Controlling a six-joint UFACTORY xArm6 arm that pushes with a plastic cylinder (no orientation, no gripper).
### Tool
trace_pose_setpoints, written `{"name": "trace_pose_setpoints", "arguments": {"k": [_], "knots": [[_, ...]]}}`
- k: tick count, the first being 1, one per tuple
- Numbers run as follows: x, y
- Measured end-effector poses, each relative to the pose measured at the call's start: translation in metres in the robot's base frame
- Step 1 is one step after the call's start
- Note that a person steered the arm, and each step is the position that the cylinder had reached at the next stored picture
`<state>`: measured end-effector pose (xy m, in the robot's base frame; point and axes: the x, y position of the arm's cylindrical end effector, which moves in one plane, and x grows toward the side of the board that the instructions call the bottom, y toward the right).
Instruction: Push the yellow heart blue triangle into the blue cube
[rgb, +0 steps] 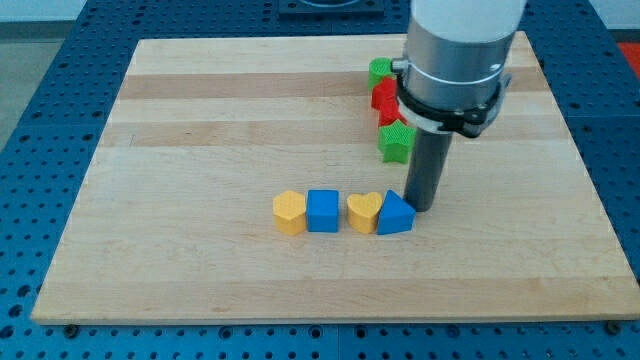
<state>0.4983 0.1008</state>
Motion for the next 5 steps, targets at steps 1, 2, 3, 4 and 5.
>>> {"name": "trace_pose_setpoints", "arguments": {"k": [1, 2, 3, 4, 5], "knots": [[0.001, 0.027], [0.02, 0.039], [0.037, 0.04], [0.038, 0.035], [0.038, 0.028]]}}
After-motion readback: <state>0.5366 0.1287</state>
